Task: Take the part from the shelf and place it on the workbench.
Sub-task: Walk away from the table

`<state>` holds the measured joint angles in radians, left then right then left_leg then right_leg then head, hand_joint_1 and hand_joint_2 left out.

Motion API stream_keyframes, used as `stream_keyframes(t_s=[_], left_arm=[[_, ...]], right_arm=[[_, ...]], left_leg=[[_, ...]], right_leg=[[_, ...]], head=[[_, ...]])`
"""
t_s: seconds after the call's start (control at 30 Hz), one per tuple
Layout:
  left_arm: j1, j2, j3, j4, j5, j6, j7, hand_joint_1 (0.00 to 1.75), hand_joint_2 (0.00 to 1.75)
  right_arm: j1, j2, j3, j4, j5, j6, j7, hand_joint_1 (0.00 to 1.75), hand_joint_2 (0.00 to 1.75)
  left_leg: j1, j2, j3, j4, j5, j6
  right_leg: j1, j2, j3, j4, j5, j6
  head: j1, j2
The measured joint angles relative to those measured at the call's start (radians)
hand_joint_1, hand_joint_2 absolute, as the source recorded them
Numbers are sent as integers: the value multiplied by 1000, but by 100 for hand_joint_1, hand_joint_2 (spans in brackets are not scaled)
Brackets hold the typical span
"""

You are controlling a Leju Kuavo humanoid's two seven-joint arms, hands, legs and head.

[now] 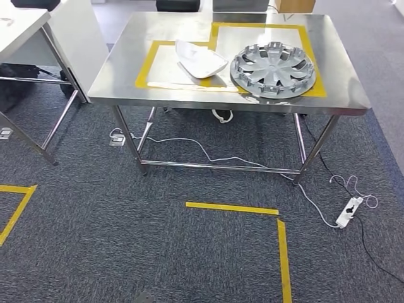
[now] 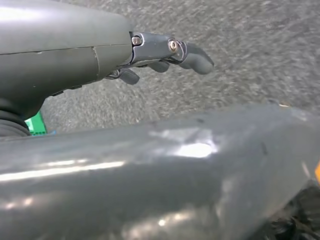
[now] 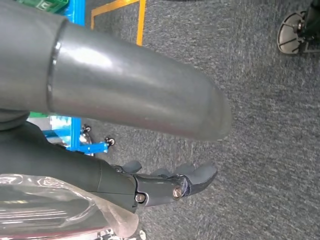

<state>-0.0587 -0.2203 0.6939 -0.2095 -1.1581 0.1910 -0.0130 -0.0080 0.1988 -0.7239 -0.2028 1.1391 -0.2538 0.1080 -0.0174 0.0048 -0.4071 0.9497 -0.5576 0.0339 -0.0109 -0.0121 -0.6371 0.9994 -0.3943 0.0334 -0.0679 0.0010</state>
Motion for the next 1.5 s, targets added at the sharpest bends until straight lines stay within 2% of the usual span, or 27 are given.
stream_keyframes(t_s=[0.07,0.17,0.2,0.27,0.33,0.4,0.47,0.53,0.57,0.67,0.7,0.73,0.77,0.83,0.9,0.93,1.0,1.07,1.1,1.17,1.2,1.23,1.27,1.3,1.37,1.43,1.5], left_arm=[[0,-6,4,1,4,5,3,0,0],[0,-10,6,1,7,0,-6,0,0],[0,-9,8,1,10,-5,-11,0,0],[0,-5,11,1,15,-12,-21,0,0],[0,-2,14,1,20,-13,-25,0,0],[2,0,18,1,24,-12,-28,0,0],[4,1,22,1,27,-11,-31,0,0],[5,2,27,1,28,-10,-33,0,0],[7,3,29,1,28,-11,-33,0,0],[10,4,31,2,29,-11,-34,0,0],[10,4,32,2,30,-11,-35,0,0],[9,4,34,2,31,-11,-37,0,0],[9,5,35,2,34,-11,-39,0,0],[10,5,39,2,44,-10,-48,0,0],[9,6,44,2,53,-9,-58,0,0],[8,6,47,2,56,-9,-62,0,0],[8,6,55,2,63,-9,-68,0,0],[10,6,62,2,68,-8,-70,0,0],[11,6,65,2,70,-7,-71,0,0],[13,5,71,2,72,-1,-69,0,0],[14,5,75,2,74,2,-67,0,0],[15,5,79,2,76,5,-63,0,0],[16,5,82,2,78,8,-60,0,0],[17,5,85,2,79,9,-58,0,0],[18,4,88,2,79,9,-56,0,0],[19,2,90,2,78,9,-56,0,0],[19,1,93,2,78,9,-56,0,0]], right_arm=[[1,-2,0,0,1,1,1,0,0],[1,-7,0,0,7,8,0,0,0],[1,-8,0,0,10,9,-1,0,0],[2,-11,0,0,15,11,-3,0,0],[0,-14,0,0,16,13,-3,0,0],[-3,-15,0,0,15,15,-3,0,0],[-4,-15,0,0,12,18,-2,0,0],[-3,-16,0,2,10,21,-1,0,0],[-2,-17,0,2,10,22,0,0,0],[-2,-19,-1,3,8,23,0,0,0],[-2,-19,-1,3,7,25,0,0,0],[-1,-20,-2,3,5,30,-1,0,0],[-1,-20,-3,3,2,38,-1,0,0],[1,-23,-6,3,-6,59,0,0,0],[5,-25,-8,3,-12,77,5,0,0],[6,-26,-10,3,-14,82,8,0,0],[8,-26,-13,3,-15,90,8,0,0],[9,-29,-15,3,-10,94,-3,0,0],[10,-31,-15,3,-6,95,-11,0,0],[10,-35,-15,3,4,95,-26,0,0],[9,-36,-15,3,10,94,-32,0,0],[9,-37,-15,3,14,94,-36,0,0],[9,-38,-15,3,18,93,-38,0,0],[9,-39,-15,3,20,92,-40,0,0],[7,-40,-15,3,24,92,-40,0,0],[3,-41,-15,3,28,92,-39,0,0],[1,-41,-15,3,29,96,-35,0,0]], left_leg=[[3,4,-22,-7,27,9],[1,7,-72,-3,67,20],[0,7,-93,1,81,20],[-2,9,-138,14,107,18],[-2,8,-181,31,129,13],[-5,7,-206,49,148,6],[-4,7,-217,57,168,-2],[1,3,-225,66,160,-12],[4,1,-231,86,126,-18],[11,-1,-248,236,-35,-33],[13,-1,-247,291,-59,-35],[14,-1,-238,326,-54,-35],[14,-1,-219,333,-27,-34],[14,-1,-134,242,31,-28],[11,-2,-22,77,18,-21],[9,-2,12,19,0,-17],[5,-2,21,-17,-8,-7],[4,1,3,-19,11,8],[5,2,-8,-20,23,16],[3,3,-34,-19,46,25],[1,4,-48,-19,57,26],[0,4,-62,-18,67,26],[-1,5,-76,-17,77,25],[-2,5,-88,-15,85,24],[-4,4,-106,-6,98,19],[-7,4,-120,9,104,11],[-8,5,-131,19,110,2]], right_leg=[[-1,4,-18,26,-44,8],[-1,9,-56,197,-191,15],[-1,10,-59,257,-206,17],[-1,10,-26,286,-156,18],[-2,10,68,192,-115,17],[0,12,183,34,-154,10],[6,13,226,-46,-184,-4],[6,7,205,-43,-166,-20],[5,4,192,-43,-154,-29],[5,0,145,-41,-113,-40],[5,-2,127,-40,-98,-40],[6,-3,108,-37,-83,-38],[6,-5,88,-34,-68,-37],[6,-6,49,-24,-43,-30],[7,-6,25,-16,-21,-20],[7,-7,20,-15,-10,-15],[4,-8,15,-20,9,-4],[1,-3,2,-4,-16,6],[0,1,-11,30,-58,9],[0,7,-47,154,-160,13],[0,9,-61,220,-186,15],[0,9,-65,267,-184,16],[0,9,-54,280,-161,15],[0,9,-22,253,-130,13],[2,9,95,103,-100,6],[5,10,184,-29,-121,-2],[5,9,191,-61,-137,-11]], head=[[2,0],[10,0],[12,0],[12,0],[12,0],[10,0],[9,0],[11,0],[9,0],[3,0],[2,0],[2,0],[2,0],[2,0],[2,0],[2,0],[3,0],[4,0],[6,0],[8,0],[8,0],[8,0],[8,0],[8,0],[8,0],[8,0],[9,0]])
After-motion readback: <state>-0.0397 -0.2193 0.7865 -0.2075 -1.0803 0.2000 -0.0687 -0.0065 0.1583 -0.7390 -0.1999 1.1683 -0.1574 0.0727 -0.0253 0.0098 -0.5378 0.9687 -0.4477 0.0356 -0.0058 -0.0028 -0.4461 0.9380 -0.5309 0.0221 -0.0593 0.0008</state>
